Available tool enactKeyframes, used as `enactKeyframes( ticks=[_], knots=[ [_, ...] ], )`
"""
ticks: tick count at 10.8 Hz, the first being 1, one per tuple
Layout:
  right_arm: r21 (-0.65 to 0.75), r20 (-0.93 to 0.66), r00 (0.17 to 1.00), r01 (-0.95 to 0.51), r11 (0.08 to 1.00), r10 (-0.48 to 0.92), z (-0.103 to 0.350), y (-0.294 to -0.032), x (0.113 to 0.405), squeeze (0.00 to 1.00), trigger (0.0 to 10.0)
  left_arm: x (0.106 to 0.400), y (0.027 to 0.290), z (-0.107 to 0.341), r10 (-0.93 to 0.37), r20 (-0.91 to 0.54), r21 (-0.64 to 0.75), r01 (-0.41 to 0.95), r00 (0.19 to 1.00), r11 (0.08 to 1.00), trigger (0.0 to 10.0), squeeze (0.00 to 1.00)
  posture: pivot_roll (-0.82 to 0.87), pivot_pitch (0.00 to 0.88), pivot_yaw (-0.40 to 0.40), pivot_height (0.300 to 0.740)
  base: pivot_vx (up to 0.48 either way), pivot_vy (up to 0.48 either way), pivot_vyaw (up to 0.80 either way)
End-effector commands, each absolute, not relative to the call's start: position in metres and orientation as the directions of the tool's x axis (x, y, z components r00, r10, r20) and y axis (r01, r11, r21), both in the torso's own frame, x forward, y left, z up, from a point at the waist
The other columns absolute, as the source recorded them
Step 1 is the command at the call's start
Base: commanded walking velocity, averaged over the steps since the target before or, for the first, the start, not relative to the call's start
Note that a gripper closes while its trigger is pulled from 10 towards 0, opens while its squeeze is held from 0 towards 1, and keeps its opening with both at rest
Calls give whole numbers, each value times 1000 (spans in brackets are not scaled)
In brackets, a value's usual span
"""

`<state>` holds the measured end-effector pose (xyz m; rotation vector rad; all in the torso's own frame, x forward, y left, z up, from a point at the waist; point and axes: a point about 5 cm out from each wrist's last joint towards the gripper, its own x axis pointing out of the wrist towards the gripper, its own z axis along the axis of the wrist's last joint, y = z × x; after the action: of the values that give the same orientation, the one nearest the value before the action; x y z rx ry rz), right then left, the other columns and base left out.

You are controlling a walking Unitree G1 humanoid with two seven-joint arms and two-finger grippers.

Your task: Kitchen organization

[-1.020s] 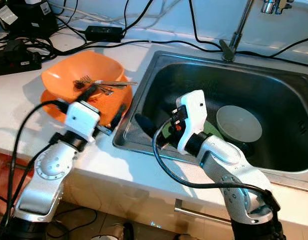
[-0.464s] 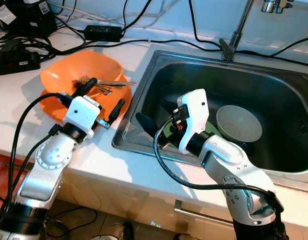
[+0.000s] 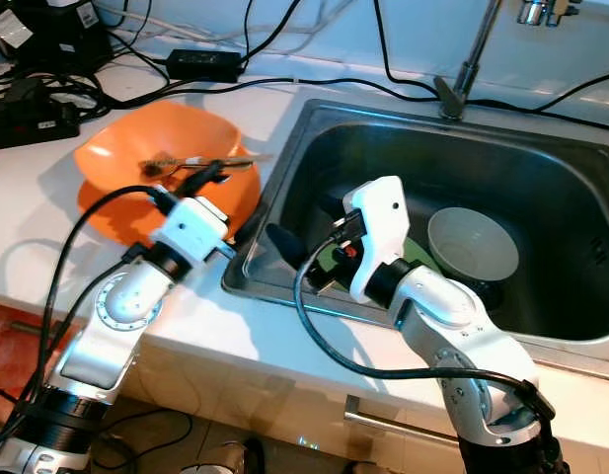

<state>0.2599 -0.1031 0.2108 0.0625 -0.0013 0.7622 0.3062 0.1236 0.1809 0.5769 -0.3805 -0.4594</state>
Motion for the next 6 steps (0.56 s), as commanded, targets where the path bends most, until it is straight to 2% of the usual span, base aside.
enactKeyframes(
  ticks=[1,6],
  knots=[
    [38,34,735,-678,734,677,213,-105,259,0,10000,307,122,178,-526,194,610,318,828,726,0,0,9,146,7,740,0,0,0],
    [22,39,737,-675,737,674,212,-105,260,0,10000,309,126,178,-512,205,614,298,834,731,0,0,11,145,5,740,0,0,0]
  ],
)
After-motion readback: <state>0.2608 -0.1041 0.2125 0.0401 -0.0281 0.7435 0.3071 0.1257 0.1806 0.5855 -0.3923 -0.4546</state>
